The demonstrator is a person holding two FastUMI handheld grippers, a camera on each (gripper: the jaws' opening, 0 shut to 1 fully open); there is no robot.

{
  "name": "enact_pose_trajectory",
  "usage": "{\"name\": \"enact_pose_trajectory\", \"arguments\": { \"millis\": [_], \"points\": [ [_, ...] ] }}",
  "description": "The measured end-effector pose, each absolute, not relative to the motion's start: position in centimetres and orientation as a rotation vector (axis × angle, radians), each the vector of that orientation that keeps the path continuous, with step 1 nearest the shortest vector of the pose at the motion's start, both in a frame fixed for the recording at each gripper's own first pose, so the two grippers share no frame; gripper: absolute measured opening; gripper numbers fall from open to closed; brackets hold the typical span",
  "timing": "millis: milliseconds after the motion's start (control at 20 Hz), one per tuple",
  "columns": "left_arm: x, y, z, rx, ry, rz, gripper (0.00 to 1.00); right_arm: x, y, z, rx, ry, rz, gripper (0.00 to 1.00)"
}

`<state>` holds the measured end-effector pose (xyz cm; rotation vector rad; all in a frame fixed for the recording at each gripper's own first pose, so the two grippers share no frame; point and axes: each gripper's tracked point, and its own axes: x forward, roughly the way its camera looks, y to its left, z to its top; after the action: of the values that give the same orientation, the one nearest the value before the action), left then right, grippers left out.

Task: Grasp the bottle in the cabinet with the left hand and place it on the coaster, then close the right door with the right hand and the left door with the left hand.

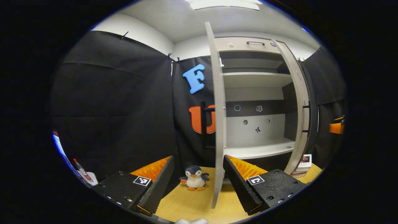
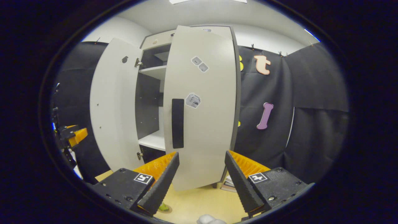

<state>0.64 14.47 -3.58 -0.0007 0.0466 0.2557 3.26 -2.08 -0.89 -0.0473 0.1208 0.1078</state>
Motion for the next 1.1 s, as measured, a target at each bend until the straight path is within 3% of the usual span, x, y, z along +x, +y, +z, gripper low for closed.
{"name": "enact_pose_trajectory", "arguments": {
  "millis": [400, 850, 900, 1100],
  "points": [
    [5.0, 22.1, -2.5, 0.012, 0.001, 0.351, 0.96, 0.7, -3.3, -1.3, -0.059, 0.130, 0.011, 0.97],
    [8.7, 21.8, -1.3, 0.024, -0.025, 0.336, 0.95, -0.2, -4.8, -1.9, -0.016, 0.141, -0.002, 0.97],
    [8.9, 21.8, -1.3, 0.023, -0.031, 0.338, 0.89, -0.2, -4.9, -1.9, -0.019, 0.143, -0.003, 0.97],
    [8.9, 21.3, -1.6, -0.005, -0.033, 0.320, 0.91, 0.2, -4.8, -2.1, -0.017, 0.149, 0.011, 0.97]
  ]
}}
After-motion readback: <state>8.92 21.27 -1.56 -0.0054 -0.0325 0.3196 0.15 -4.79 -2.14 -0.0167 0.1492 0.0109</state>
